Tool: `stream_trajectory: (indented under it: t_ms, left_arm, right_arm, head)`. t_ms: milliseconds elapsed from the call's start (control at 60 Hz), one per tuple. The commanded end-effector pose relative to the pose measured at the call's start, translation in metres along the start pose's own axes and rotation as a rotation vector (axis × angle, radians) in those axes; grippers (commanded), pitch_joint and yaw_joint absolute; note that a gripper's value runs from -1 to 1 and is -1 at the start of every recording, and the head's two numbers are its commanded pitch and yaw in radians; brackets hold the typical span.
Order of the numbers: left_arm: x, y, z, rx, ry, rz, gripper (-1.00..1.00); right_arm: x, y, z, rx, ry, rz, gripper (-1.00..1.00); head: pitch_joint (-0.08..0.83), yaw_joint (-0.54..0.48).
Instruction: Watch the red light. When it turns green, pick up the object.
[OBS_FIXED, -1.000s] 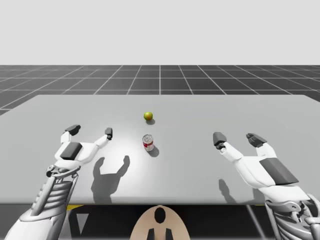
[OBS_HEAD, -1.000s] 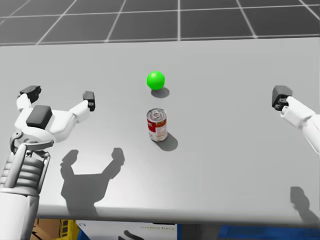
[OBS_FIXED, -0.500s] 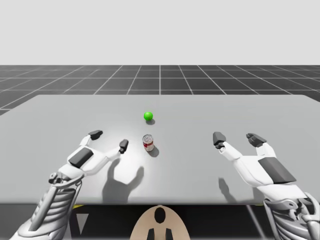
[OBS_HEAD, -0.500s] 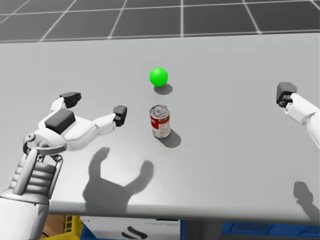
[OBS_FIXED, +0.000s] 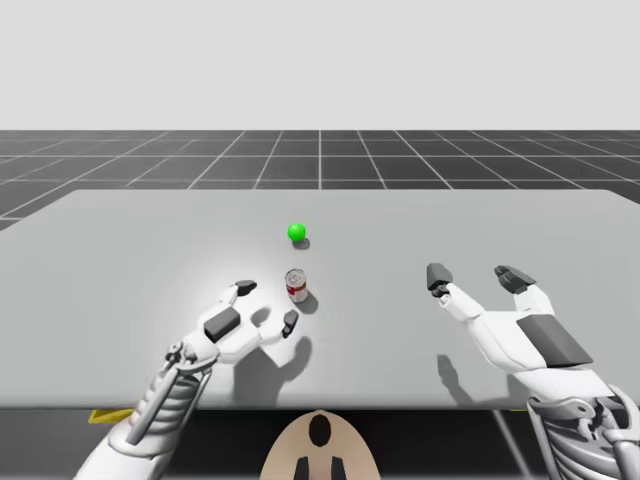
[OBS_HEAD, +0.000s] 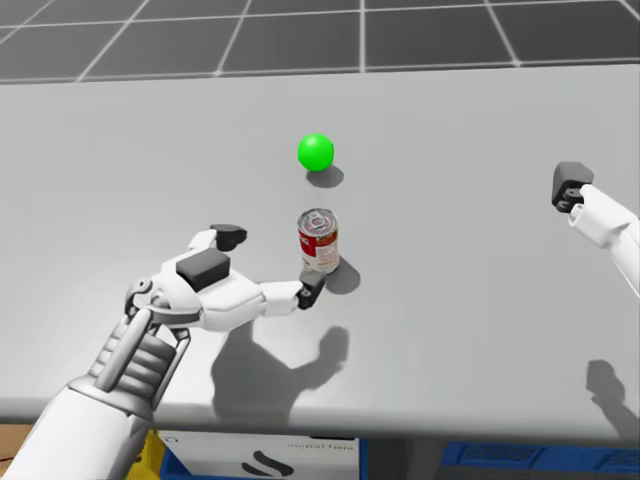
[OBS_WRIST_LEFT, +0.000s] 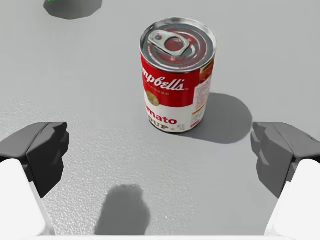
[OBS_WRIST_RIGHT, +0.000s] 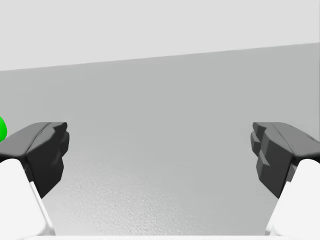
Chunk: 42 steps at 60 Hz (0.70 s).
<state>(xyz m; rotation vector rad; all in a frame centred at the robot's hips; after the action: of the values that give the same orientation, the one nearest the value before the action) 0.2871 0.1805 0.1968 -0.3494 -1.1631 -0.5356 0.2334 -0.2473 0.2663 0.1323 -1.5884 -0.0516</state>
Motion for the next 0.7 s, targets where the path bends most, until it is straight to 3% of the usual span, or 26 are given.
stream_trajectory:
  t_ms: [17, 283, 400, 533, 700]
  left_arm:
    - [0.003, -0.013, -0.026, -0.034, 0.033, -0.022, -1.0]
    - [0.008, -0.017, -0.072, -0.036, 0.06, 0.006, -1.0]
    - [0.01, -0.019, -0.084, -0.027, 0.056, -0.009, -1.0]
    - [0.013, -0.022, -0.097, -0.046, 0.059, 0.028, -1.0]
    - [0.009, -0.03, -0.105, -0.063, 0.075, 0.043, -1.0]
  right_arm:
    - [-0.002, 0.002, 0.0, 0.001, 0.0, -0.008, -1.0]
    - [-0.001, 0.002, 0.001, 0.006, -0.003, -0.008, -1.0]
    - [-0.001, 0.002, 0.002, 0.009, -0.004, -0.007, -1.0]
    - [-0.001, 0.003, 0.002, 0.012, -0.005, -0.007, -1.0]
    - [-0.001, 0.003, 0.003, 0.014, -0.004, -0.008, -1.0]
  head:
    - [0.642, 0.09]
    - [0.648, 0.09]
    - [0.651, 0.09]
    - [0.649, 0.09]
    - [0.646, 0.09]
